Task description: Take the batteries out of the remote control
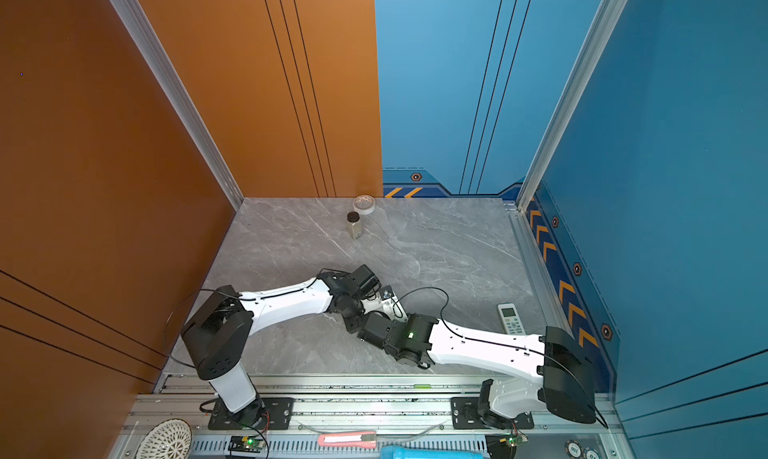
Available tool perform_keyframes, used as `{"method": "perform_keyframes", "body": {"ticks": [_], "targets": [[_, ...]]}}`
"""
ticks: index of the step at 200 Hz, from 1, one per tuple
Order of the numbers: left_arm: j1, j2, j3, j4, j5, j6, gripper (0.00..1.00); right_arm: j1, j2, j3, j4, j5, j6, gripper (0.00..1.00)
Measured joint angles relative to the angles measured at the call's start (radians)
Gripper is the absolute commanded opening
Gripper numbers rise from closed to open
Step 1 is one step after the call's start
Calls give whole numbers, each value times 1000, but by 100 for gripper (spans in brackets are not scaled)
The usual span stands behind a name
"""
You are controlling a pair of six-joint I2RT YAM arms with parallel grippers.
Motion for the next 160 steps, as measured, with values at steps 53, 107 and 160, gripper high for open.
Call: {"method": "perform_keyframes", "body": {"ticks": [53,107,160], "targets": [[25,7,0,-63,-3,-19,36,14,-73,-104,19,93,23,0],[6,4,-16,-51,-54,-18,36,-120,-245,-142,168,-116,-52,0],[-18,-19,-53,-20,-107,-15,36,-257,-235,-106,145,-423,-152,0]]}}
